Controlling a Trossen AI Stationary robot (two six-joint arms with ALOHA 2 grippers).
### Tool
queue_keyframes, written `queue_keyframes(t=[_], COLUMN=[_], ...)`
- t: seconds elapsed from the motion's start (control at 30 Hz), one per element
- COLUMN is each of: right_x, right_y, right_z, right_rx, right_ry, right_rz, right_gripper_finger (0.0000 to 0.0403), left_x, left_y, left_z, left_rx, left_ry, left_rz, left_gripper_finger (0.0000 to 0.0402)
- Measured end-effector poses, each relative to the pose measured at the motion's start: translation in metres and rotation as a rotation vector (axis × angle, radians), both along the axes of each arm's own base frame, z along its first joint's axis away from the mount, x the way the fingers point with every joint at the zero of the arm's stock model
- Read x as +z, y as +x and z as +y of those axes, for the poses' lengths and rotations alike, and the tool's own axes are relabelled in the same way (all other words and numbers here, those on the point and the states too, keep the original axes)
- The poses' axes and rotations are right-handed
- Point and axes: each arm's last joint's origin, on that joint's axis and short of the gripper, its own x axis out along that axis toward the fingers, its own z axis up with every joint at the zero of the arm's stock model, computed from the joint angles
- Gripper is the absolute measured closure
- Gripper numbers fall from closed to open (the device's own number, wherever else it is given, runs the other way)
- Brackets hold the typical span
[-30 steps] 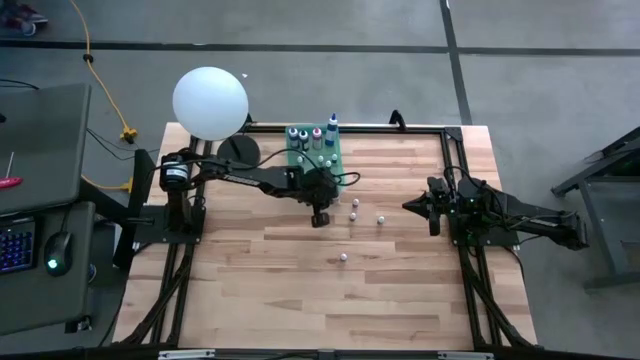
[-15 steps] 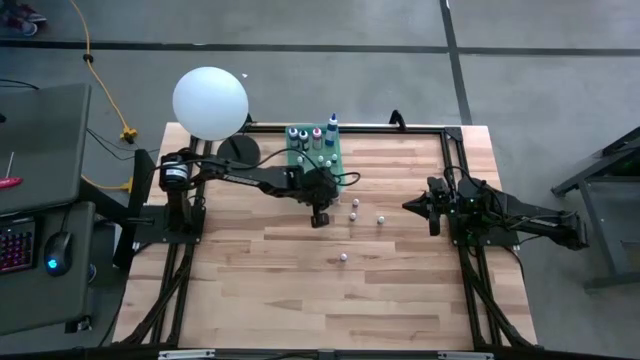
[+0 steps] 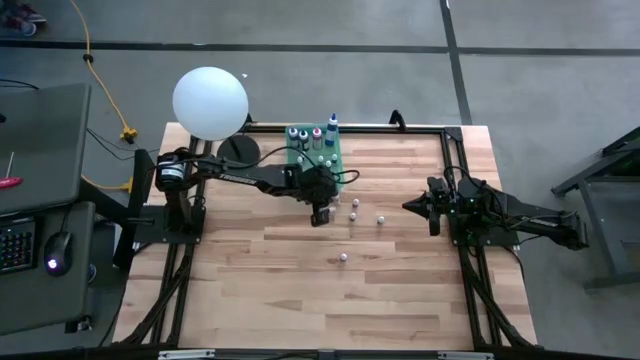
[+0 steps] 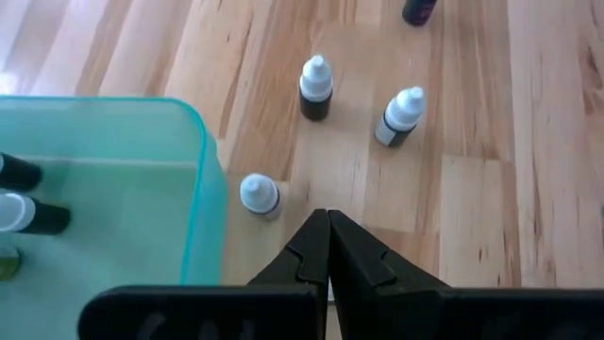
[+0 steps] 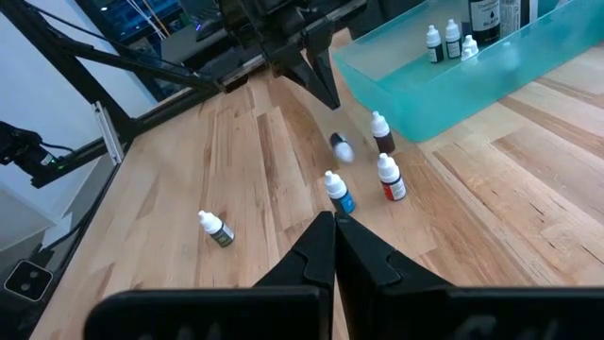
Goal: Pick & Place food coloring
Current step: Put the small purple food coloring bottle into the blue bin
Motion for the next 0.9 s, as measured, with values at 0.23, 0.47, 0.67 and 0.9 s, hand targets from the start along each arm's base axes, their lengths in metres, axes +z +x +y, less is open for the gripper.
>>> queue_keyframes(t=[0.23,0.47,0.67,0.9], right_x=[0.000,0.000,0.000,0.000], right_y=[0.000,0.000,0.000,0.000], right_z=[0.000,0.000,0.000,0.000], right_rx=[0.000,0.000,0.000,0.000], right_ry=[0.000,0.001,0.000,0.001], right_rz=[0.000,0.000,0.000,0.000], right_gripper_finger=[0.0402,0.0402,0.0402,0.0402], left_x=[-0.003,-0.008,-0.008,-0.009], left_y=[-0.003,-0.011,-0.011,-0.012], left_z=[-0.001,-0.002,-0.002,-0.003], left_rx=[0.001,-0.023,0.028,-0.034], left_ry=[-0.006,-0.030,-0.051,-0.036], left_rz=[0.044,0.141,0.136,0.151], left_gripper_finger=[0.0401,0.0401,0.0391,0.0324])
